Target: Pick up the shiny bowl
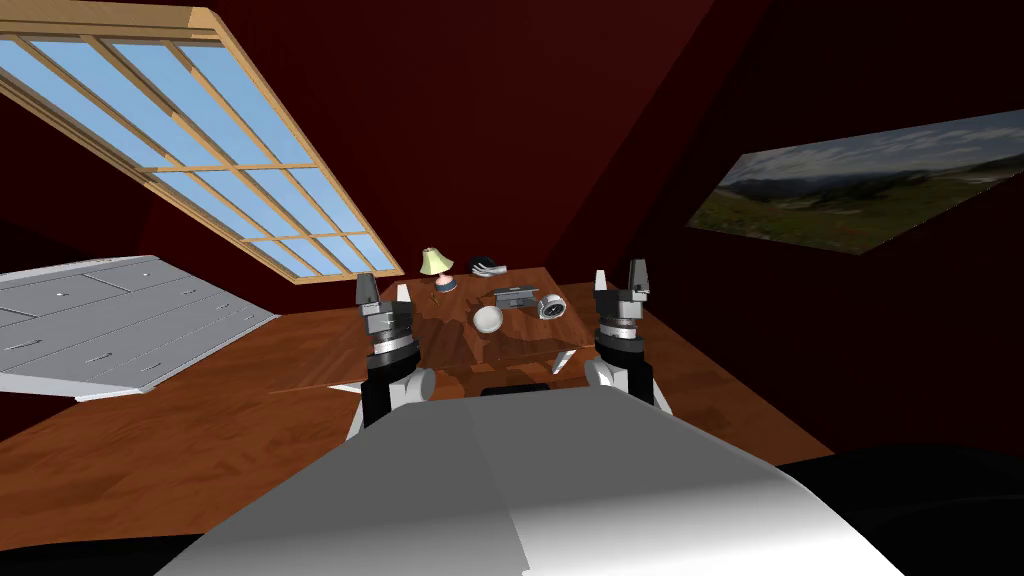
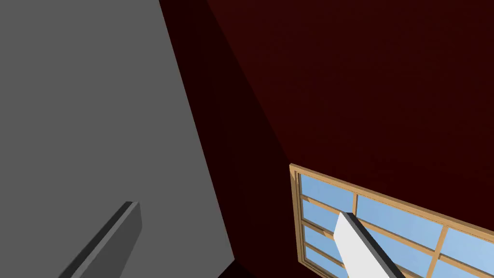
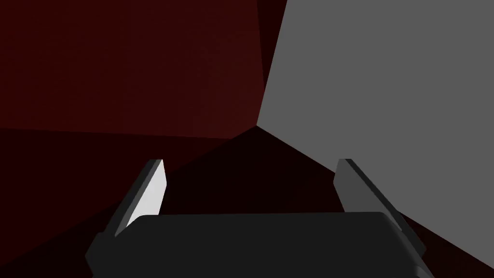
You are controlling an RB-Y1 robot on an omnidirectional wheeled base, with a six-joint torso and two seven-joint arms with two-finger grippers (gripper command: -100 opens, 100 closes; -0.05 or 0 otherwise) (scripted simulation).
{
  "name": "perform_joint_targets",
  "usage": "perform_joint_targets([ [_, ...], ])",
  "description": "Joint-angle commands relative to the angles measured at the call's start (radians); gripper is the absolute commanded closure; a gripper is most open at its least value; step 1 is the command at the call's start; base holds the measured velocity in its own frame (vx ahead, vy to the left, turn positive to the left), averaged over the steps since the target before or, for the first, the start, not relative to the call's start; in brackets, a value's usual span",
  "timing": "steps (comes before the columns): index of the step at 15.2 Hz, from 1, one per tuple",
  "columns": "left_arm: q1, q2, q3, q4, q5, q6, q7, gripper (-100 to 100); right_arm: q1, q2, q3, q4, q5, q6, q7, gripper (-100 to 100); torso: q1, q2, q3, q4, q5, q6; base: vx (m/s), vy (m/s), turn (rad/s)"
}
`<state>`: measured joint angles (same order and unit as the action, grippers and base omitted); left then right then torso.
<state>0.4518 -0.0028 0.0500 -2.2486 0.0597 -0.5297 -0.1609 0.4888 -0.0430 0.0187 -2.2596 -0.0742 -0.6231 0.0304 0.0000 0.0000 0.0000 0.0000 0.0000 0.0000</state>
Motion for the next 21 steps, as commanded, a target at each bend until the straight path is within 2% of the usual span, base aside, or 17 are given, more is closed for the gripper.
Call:
perform_joint_targets([
  [1,-0.02,0.029,0.003,0.028,0.001,0.025,0.009,-100,0.0,0.0,0.0,0.0,0.0,0.0,0.0,0,0.0,0.0,0.0,0.0,0.0,0.0,-0.011,-0.006,-0.023],
  [3,-0.033,0.044,0.005,0.047,0.001,0.042,0.016,-100,0.0,0.0,0.0,0.0,0.0,0.0,0.0,0,0.0,0.001,0.0,0.0,0.0,0.0,-0.024,-0.006,-0.031],
  [5,-0.068,0.073,0.011,0.099,0.003,0.088,0.032,-100,0.0,0.0,0.0,0.0,0.0,0.0,0.0,0,0.0,0.001,0.001,0.0,0.0,0.0,-0.024,-0.005,-0.029],
  [6,-0.068,0.073,0.011,0.099,0.003,0.088,0.032,-100,0.0,0.0,0.0,0.0,0.0,0.0,0.0,0,0.0,0.001,0.001,0.0,0.0,0.0,-0.02,-0.002,-0.028],
  [7,-0.089,0.088,0.014,0.13,0.003,0.117,0.043,-100,0.0,0.0,0.0,0.0,0.0,0.0,0.0,0,0.0,0.001,0.001,0.0,0.0,0.0,-0.019,-0.004,-0.042],
  [8,-0.089,0.088,0.014,0.13,0.003,0.117,0.043,-100,0.0,0.0,0.0,0.0,0.0,0.0,0.0,0,0.0,0.001,0.001,0.0,0.0,0.0,-0.018,-0.003,-0.026],
  [9,-0.114,0.101,0.018,0.166,0.004,0.146,0.054,-100,0.0,0.0,0.0,0.0,0.0,0.0,0.0,0,0.0,0.001,0.001,0.0,0.0,0.0,-0.016,-0.003,-0.03],
  [10,-0.114,0.101,0.018,0.166,0.004,0.148,0.054,-100,0.0,0.0,0.0,0.0,0.0,0.0,0.0,0,0.0,0.001,0.0,0.0,0.0,0.0,-0.015,-0.003,-0.029],
  [11,-0.14,0.114,0.022,0.202,0.005,0.181,0.067,-100,0.0,0.0,0.0,0.0,0.0,0.0,0.0,0,0.0,0.001,0.0,0.0,0.0,0.0,-0.015,-0.004,-0.045],
  [12,-0.14,0.114,0.022,0.205,0.005,0.183,0.067,-100,0.0,0.0,0.0,0.0,0.0,0.0,0.0,0,0.0,0.001,0.0,0.0,0.0,0.0,-0.015,-0.005,-0.033],
  [14,-0.169,0.126,0.026,0.247,0.005,0.221,0.081,-100,0.0,0.0,0.0,0.0,0.0,0.0,0.0,0,0.0,0.001,0.0,0.0,0.0,0.0,-0.018,-0.007,-0.035],
  [15,-0.2,0.138,0.031,0.284,0.006,0.247,0.095,-100,0.0,0.0,0.0,0.0,0.0,0.0,0.0,0,0.0,0.001,0.0,0.0,0.0,0.0,-0.02,-0.01,-0.045],
  [16,-0.2,0.138,0.031,0.293,0.006,0.262,0.095,-100,0.0,0.0,0.0,0.0,0.0,0.0,0.0,0,0.0,0.001,0.0,0.0,0.0,0.0,-0.019,-0.007,-0.037],
  [17,-0.232,0.148,0.036,0.325,0.006,0.291,0.111,-100,0.0,0.0,0.0,0.0,0.0,0.0,0.0,0,0.0,0.001,0.0,0.0,0.0,0.0,-0.02,-0.006,-0.049],
  [18,-0.232,0.148,0.036,0.341,0.006,0.305,0.111,-100,0.0,0.0,0.0,0.0,0.0,0.0,0.0,0,0.0,0.001,0.0,0.0,0.0,0.0,-0.021,-0.005,-0.043],
  [19,-0.266,0.159,0.041,0.367,0.006,0.331,0.127,-100,0.0,0.0,0.0,0.0,0.0,0.0,0.0,0,0.0,0.001,0.0,0.0,0.0,0.0,-0.025,-0.005,-0.052],
  [21,-0.266,0.159,0.041,0.392,0.006,0.351,0.127,-100,0.0,0.0,0.0,0.0,0.0,0.0,0.0,0,0.0,0.001,0.001,0.0,0.0,0.0,-0.019,-0.002,-0.026],
])
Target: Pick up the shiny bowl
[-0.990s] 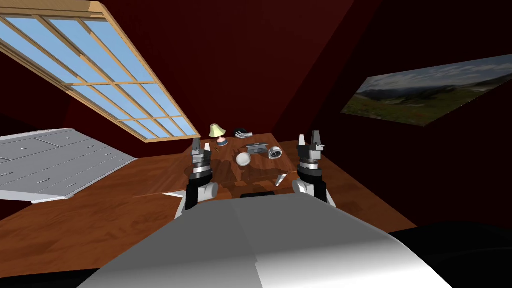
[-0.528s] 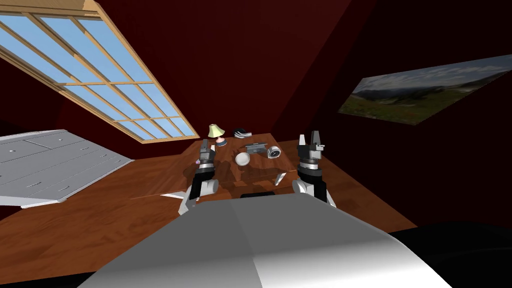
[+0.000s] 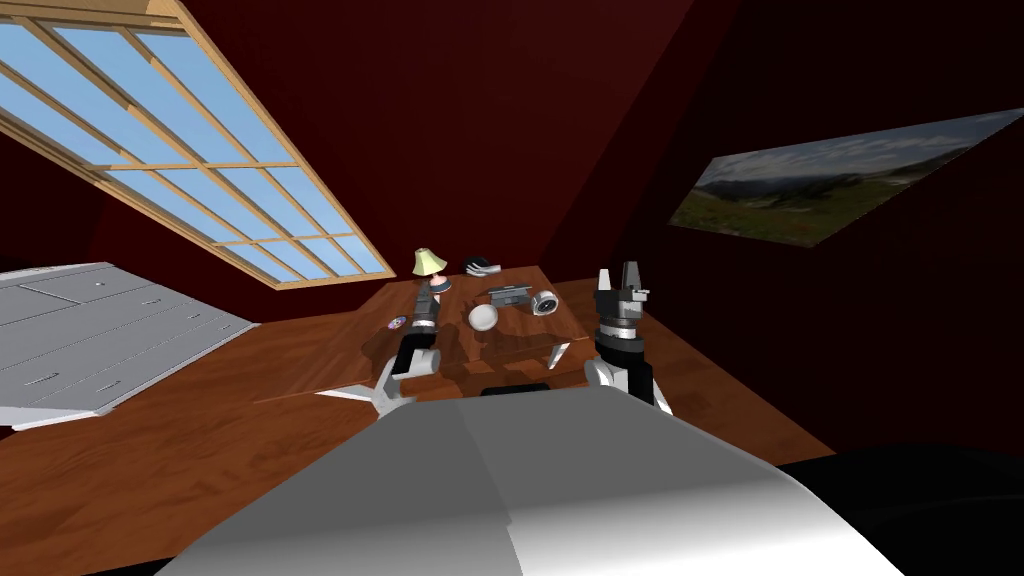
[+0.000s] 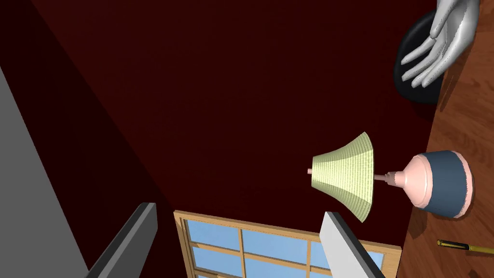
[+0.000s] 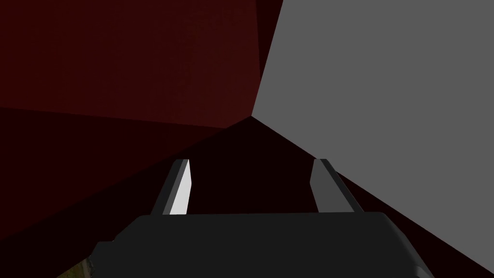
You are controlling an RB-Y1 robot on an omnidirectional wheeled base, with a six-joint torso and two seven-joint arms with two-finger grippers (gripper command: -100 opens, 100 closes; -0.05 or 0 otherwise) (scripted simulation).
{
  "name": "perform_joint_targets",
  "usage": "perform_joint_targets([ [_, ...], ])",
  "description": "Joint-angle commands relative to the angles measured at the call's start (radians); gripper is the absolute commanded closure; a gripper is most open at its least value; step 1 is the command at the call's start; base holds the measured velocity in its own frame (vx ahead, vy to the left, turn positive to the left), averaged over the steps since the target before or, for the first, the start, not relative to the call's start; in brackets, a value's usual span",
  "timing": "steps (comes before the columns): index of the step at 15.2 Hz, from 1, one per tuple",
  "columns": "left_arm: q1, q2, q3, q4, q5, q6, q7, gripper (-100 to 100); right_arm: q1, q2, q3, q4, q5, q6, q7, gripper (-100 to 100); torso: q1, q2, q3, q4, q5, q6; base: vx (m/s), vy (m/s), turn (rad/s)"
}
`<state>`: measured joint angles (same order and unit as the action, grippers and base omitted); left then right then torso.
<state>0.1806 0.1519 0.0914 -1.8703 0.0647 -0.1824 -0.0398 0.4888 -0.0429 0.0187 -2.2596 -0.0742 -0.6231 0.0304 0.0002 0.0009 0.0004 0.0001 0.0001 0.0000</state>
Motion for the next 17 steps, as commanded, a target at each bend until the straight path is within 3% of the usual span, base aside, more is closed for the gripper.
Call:
perform_joint_targets([
  [1,-0.031,0.013,0.005,0.05,0.002,0.05,0.022,-100,0.0,0.0,0.0,0.0,0.0,0.0,0.0,0,0.0,0.0,0.0,0.0,0.0,0.0,-0.016,-0.003,-0.03],
  [2,-0.031,0.013,0.005,0.066,0.002,0.051,0.022,-100,0.0,0.0,0.0,0.0,0.0,0.0,0.0,0,0.0,0.0,0.0,0.0,0.0,0.0,-0.017,-0.003,-0.041],
  [3,-0.068,0.022,0.011,0.096,0.002,0.081,0.04,-100,0.0,0.0,0.0,0.0,0.0,0.0,0.0,0,0.0,0.0,0.0,0.0,0.0,0.0,-0.022,-0.006,-0.059],
  [5,-0.068,0.022,0.011,0.122,0.002,0.101,0.04,-100,0.0,0.0,0.0,0.0,0.0,0.0,0.0,0,0.0,0.0,0.0,0.0,0.0,0.0,-0.02,-0.005,-0.029],
  [6,-0.106,0.031,0.017,0.156,0.002,0.139,0.058,-100,0.0,0.0,0.0,0.0,0.0,0.0,0.0,0,0.0,0.0,0.0,0.0,0.0,0.0,-0.016,-0.003,-0.036],
  [7,-0.106,0.031,0.017,0.177,0.002,0.152,0.058,-100,0.0,0.0,0.0,0.0,0.0,0.0,0.0,0,0.0,0.0,0.0,0.0,0.0,0.0,-0.018,-0.003,-0.05],
  [8,-0.145,0.039,0.023,0.205,0.002,0.175,0.076,-100,0.0,0.0,0.0,0.0,0.0,0.0,0.0,0,0.0,0.0,0.0,0.0,0.0,0.0,-0.024,-0.006,-0.062],
  [10,-0.145,0.039,0.023,0.237,0.002,0.204,0.076,-100,0.0,0.0,0.0,0.0,0.0,0.0,0.0,0,0.0,0.0,0.0,0.0,0.0,0.0,-0.021,-0.004,-0.032],
  [11,-0.185,0.046,0.029,0.277,0.001,0.227,0.095,-100,0.0,0.0,0.0,0.0,0.0,0.0,0.0,0,0.0,0.0,0.0,0.0,0.0,0.0,-0.018,-0.006,-0.03],
  [14,-0.185,0.046,0.029,0.297,0.001,0.258,0.095,-100,0.0,0.0,0.0,0.0,0.0,0.0,0.0,0,0.0,0.0,0.0,0.0,0.0,0.0,-0.013,-0.004,-0.024],
  [15,-0.226,0.053,0.035,0.344,0.001,0.293,0.114,-100,0.0,0.0,0.0,0.0,0.0,0.0,0.0,0,0.0,0.0,0.0,0.0,0.0,0.0,-0.012,-0.004,-0.032],
  [17,-0.226,0.053,0.035,0.358,0.001,0.312,0.114,-100,0.0,0.0,0.0,0.0,0.0,0.0,0.0,0,0.0,0.0,0.0,0.0,0.0,0.0,-0.014,-0.005,-0.037],
])
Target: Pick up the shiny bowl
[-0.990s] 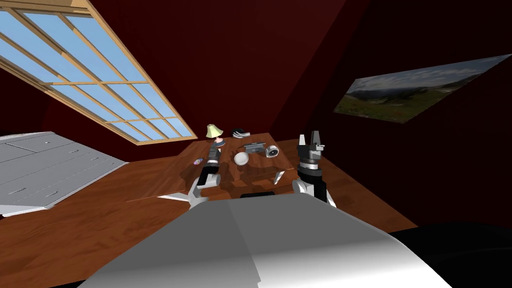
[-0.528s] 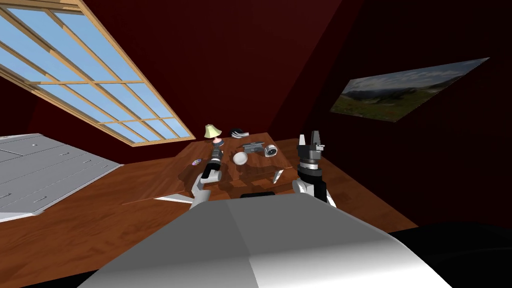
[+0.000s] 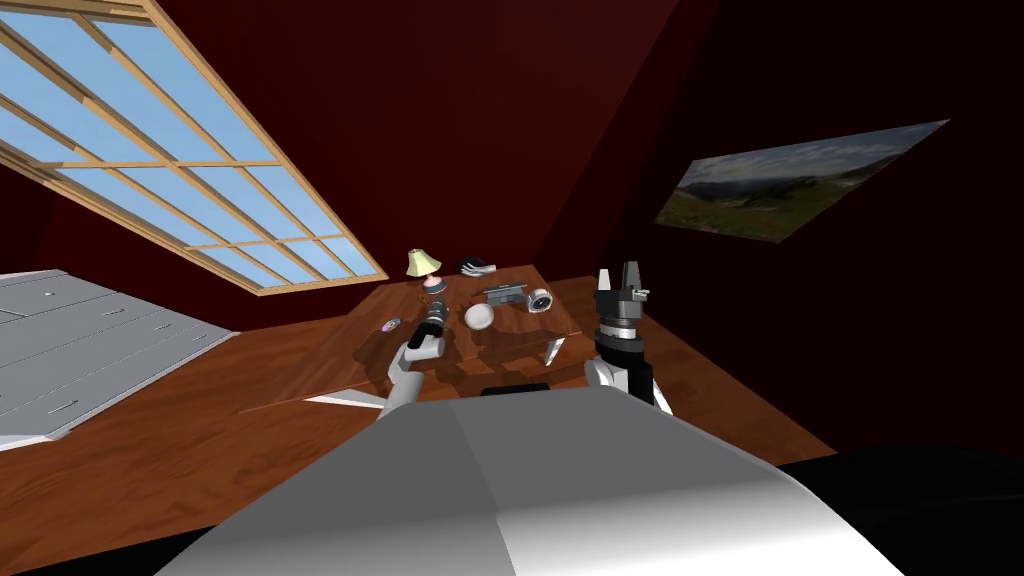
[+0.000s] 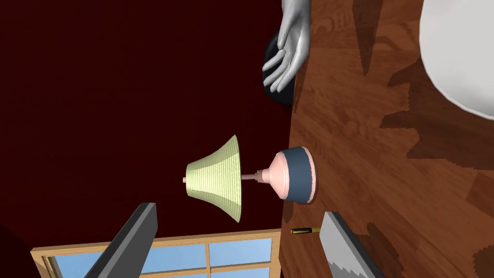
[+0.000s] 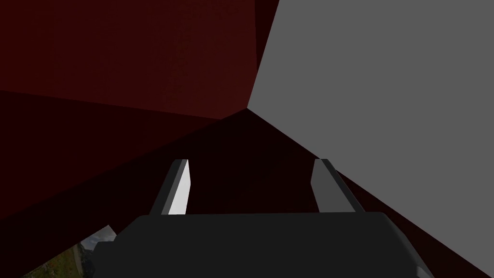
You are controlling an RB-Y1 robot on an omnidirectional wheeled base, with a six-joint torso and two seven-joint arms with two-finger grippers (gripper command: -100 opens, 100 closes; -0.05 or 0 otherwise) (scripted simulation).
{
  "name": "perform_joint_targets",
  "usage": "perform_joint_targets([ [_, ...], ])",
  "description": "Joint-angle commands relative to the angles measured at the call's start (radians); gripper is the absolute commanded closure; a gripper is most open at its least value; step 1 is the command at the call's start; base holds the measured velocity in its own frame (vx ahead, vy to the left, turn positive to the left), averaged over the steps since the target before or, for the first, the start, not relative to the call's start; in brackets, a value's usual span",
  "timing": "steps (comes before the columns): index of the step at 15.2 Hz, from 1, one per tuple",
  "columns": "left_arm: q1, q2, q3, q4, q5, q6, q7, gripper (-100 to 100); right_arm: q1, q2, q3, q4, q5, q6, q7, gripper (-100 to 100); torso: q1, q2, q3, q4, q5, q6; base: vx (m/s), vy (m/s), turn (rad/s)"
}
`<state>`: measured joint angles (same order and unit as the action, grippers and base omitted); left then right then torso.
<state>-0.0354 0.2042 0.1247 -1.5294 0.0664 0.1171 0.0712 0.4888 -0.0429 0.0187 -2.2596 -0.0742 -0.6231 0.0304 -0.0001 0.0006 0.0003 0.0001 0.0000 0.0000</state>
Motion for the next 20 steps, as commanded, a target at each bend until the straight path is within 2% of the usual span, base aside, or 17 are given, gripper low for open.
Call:
perform_joint_targets([
  [1,-0.05,0.007,0.008,0.05,-0.001,0.05,0.022,-100,0.0,0.0,0.0,0.0,0.0,0.0,0.0,0,0.0,0.0,0.0,0.0,0.0,0.0,-0.015,-0.004,-0.055],
  [3,-0.051,0.007,0.008,0.078,-0.001,0.068,0.022,-100,0.0,0.0,0.0,0.0,0.0,0.0,0.0,0,0.0,0.0,0.0,0.0,0.0,0.0,-0.016,-0.004,-0.033],
  [4,-0.091,0.013,0.014,0.106,-0.002,0.103,0.042,-100,0.0,0.0,0.0,0.0,0.0,0.0,0.0,0,0.0,0.0,0.0,0.0,0.0,0.0,-0.017,-0.006,-0.039],
  [6,-0.093,0.013,0.014,0.14,-0.002,0.124,0.042,-100,0.0,0.0,0.0,0.0,0.0,0.0,0.0,0,0.0,0.0,0.0,0.0,0.0,0.0,-0.016,-0.004,-0.035],
  [7,-0.093,0.013,0.014,0.14,-0.002,0.124,0.042,-100,0.0,0.0,0.0,0.0,0.0,0.0,0.0,0,0.0,0.0,0.0,0.0,0.0,0.0,-0.006,-0.002,-0.002],
  [8,-0.135,0.018,0.02,0.172,-0.002,0.173,0.061,-100,0.0,0.0,0.0,0.0,0.0,0.0,0.0,0,0.0,0.0,0.0,0.0,0.0,0.0,-0.008,-0.006,-0.04],
  [10,-0.135,0.018,0.02,0.202,-0.002,0.18,0.061,-100,0.0,0.0,0.0,0.0,0.0,0.0,0.0,0,0.0,0.0,0.0,0.0,0.0,0.0,-0.011,-0.006,-0.043],
  [11,-0.177,0.023,0.026,0.238,-0.003,0.218,0.081,-100,0.0,0.0,0.0,0.0,0.0,0.0,0.0,0,0.0,0.0,0.0,0.0,0.0,0.0,-0.013,-0.008,-0.042],
  [12,-0.177,0.023,0.026,0.252,-0.003,0.236,0.081,-100,0.0,0.0,0.0,0.0,0.0,0.0,0.0,0,0.0,0.0,0.0,0.0,0.0,0.0,-0.014,-0.008,-0.05],
  [14,-0.177,0.023,0.026,0.265,-0.003,0.236,0.081,-100,0.0,0.0,0.0,0.0,0.0,0.0,0.0,0,0.0,0.0,0.0,0.0,0.0,0.0,-0.009,-0.004,-0.009],
  [15,-0.219,0.027,0.033,0.301,-0.004,0.288,0.1,-100,0.0,0.0,0.0,0.0,0.0,0.0,0.0,0,0.0,0.0,0.0,0.0,0.0,0.0,-0.01,-0.008,-0.039],
  [17,-0.219,0.027,0.033,0.327,-0.004,0.291,0.1,-100,0.0,0.0,0.0,0.0,0.0,0.0,0.0,0,0.0,0.0,0.0,0.0,0.0,0.0,-0.01,-0.006,-0.041],
  [18,-0.261,0.031,0.039,0.36,-0.005,0.329,0.119,-100,0.0,0.0,0.0,0.0,0.0,0.0,0.0,0,0.0,0.0,0.0,0.0,0.0,0.0,-0.011,-0.007,-0.045],
  [19,-0.261,0.031,0.039,0.385,-0.005,0.345,0.119,-100,0.0,0.0,0.0,0.0,0.0,0.0,0.0,0,0.0,0.0,0.0,0.0,0.0,0.0,-0.011,-0.009,-0.06],
  [20,-0.261,0.031,0.039,0.388,-0.005,0.347,0.119,-100,0.0,0.0,0.0,0.0,0.0,0.0,0.0,0,0.0,0.0,0.0,0.0,0.0,0.0,-0.008,-0.006,-0.02],
])
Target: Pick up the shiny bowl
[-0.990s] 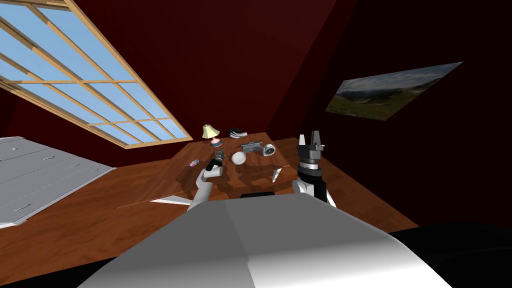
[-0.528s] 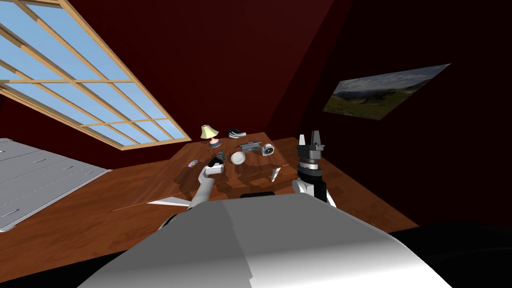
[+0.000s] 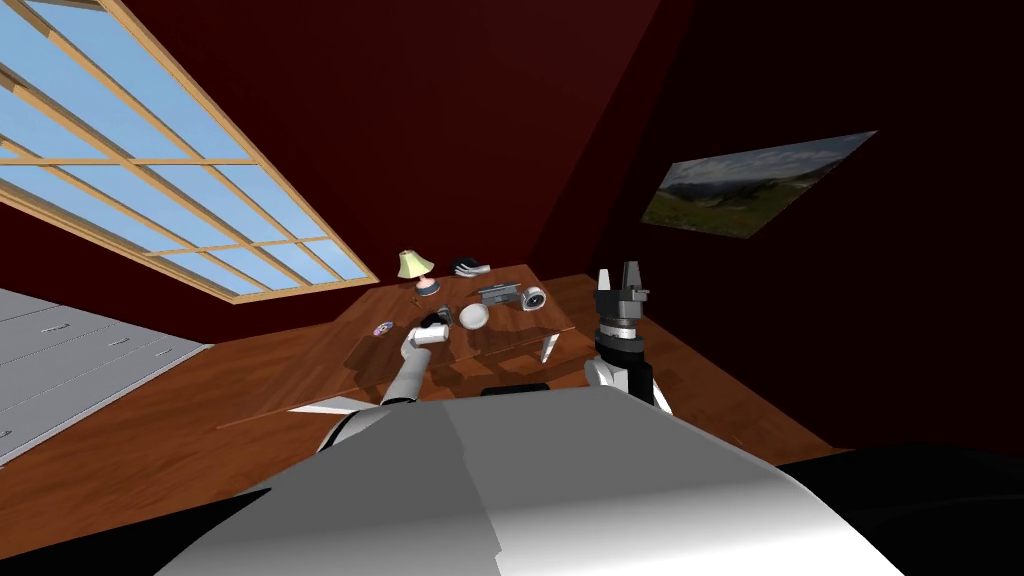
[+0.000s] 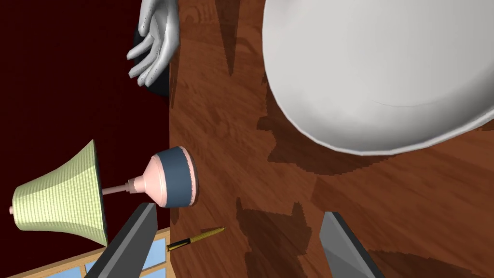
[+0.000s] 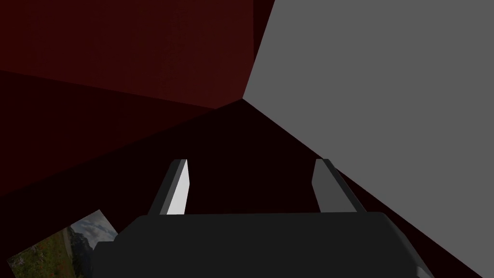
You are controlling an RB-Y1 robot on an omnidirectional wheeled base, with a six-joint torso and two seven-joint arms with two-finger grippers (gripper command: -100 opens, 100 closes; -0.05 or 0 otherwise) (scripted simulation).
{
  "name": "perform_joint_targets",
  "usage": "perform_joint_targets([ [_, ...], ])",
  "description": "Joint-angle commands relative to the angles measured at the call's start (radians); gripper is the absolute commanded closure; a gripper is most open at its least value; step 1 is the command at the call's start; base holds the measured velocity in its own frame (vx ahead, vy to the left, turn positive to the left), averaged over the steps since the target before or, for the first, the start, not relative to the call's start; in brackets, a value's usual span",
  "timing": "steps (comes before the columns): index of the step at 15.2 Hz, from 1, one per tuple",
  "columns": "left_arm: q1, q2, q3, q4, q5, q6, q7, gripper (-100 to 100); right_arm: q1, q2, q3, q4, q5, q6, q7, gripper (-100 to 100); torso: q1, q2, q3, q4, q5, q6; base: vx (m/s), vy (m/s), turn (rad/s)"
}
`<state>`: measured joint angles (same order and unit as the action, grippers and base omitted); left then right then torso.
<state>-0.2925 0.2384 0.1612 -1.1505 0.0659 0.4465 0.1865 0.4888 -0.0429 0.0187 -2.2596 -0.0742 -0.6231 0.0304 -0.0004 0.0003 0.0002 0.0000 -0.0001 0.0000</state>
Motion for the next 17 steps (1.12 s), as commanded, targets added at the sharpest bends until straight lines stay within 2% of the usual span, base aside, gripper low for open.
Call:
perform_joint_targets([
  [1,-0.045,0.001,0.008,0.05,-0.005,0.05,0.023,-100,0.0,0.0,0.0,0.0,0.0,0.0,0.0,0,0.0,0.0,0.0,0.0,0.0,0.0,-0.009,-0.01,-0.05],
  [3,-0.045,0.001,0.008,0.07,-0.005,0.072,0.023,-100,0.0,0.0,0.0,0.0,0.0,0.0,0.0,0,0.0,0.0,0.0,0.0,0.0,0.0,-0.007,-0.009,-0.038],
  [4,-0.086,0.004,0.014,0.103,-0.006,0.107,0.041,-100,0.0,0.0,0.0,0.0,0.0,0.0,0.0,0,0.0,0.0,0.0,0.0,0.0,0.0,-0.007,-0.01,-0.046],
  [6,-0.086,0.004,0.014,0.129,-0.006,0.126,0.041,-100,0.0,0.0,0.0,0.0,0.0,0.0,0.0,0,0.0,0.0,0.0,0.0,0.0,0.0,-0.004,-0.009,-0.039],
  [7,-0.127,0.007,0.019,0.162,-0.007,0.163,0.059,-100,0.0,0.0,0.0,0.0,0.0,0.0,0.0,0,0.0,0.0,0.0,0.0,0.0,0.0,-0.006,-0.012,-0.048],
  [9,-0.127,0.007,0.019,0.188,-0.007,0.178,0.059,-100,0.0,0.0,0.0,0.0,0.0,0.0,0.0,0,-0.001,0.0,0.0,0.0,0.0,0.0,-0.003,-0.01,-0.039],
  [10,-0.166,0.009,0.025,0.228,-0.008,0.214,0.077,-100,0.0,0.0,0.0,0.0,0.0,0.0,0.0,0,0.0,0.0,0.0,0.0,0.0,0.0,0.0,-0.011,-0.048],
  [12,-0.166,0.009,0.025,0.244,-0.008,0.229,0.077,-100,0.0,0.0,0.0,0.0,0.0,0.0,0.0,0,-0.001,-0.001,0.0,0.0,0.0,0.0,0.002,-0.01,-0.038],
  [13,-0.205,0.011,0.03,0.276,-0.009,0.268,0.094,-100,0.0,0.0,0.0,0.0,0.0,0.0,0.0,0,0.0,0.0,0.0,0.0,0.0,0.0,0.001,-0.011,-0.049],
  [14,-0.205,0.011,0.03,0.291,-0.009,0.279,0.094,-100,0.0,0.0,0.0,0.0,0.0,0.0,0.0,0,0.0,-0.001,0.0,0.0,0.0,0.0,0.001,-0.012,-0.059],
  [15,-0.242,0.012,0.035,0.323,-0.01,0.305,0.111,-100,0.0,0.0,0.0,0.0,0.0,0.0,0.0,0,-0.001,-0.001,0.0,0.0,0.0,0.0,0.002,-0.017,-0.065],
  [16,-0.242,0.012,0.035,0.35,-0.01,0.321,0.111,-100,0.0,0.0,0.0,0.0,0.0,0.0,0.0,0,-0.001,-0.001,0.0,0.0,0.0,0.0,0.005,-0.017,-0.052],
  [17,-0.242,0.012,0.035,0.352,-0.01,0.326,0.111,-100,0.0,0.0,0.0,0.0,0.0,0.0,0.0,0,-0.001,-0.001,0.0,0.0,0.0,0.0,0.006,-0.012,-0.02],
])
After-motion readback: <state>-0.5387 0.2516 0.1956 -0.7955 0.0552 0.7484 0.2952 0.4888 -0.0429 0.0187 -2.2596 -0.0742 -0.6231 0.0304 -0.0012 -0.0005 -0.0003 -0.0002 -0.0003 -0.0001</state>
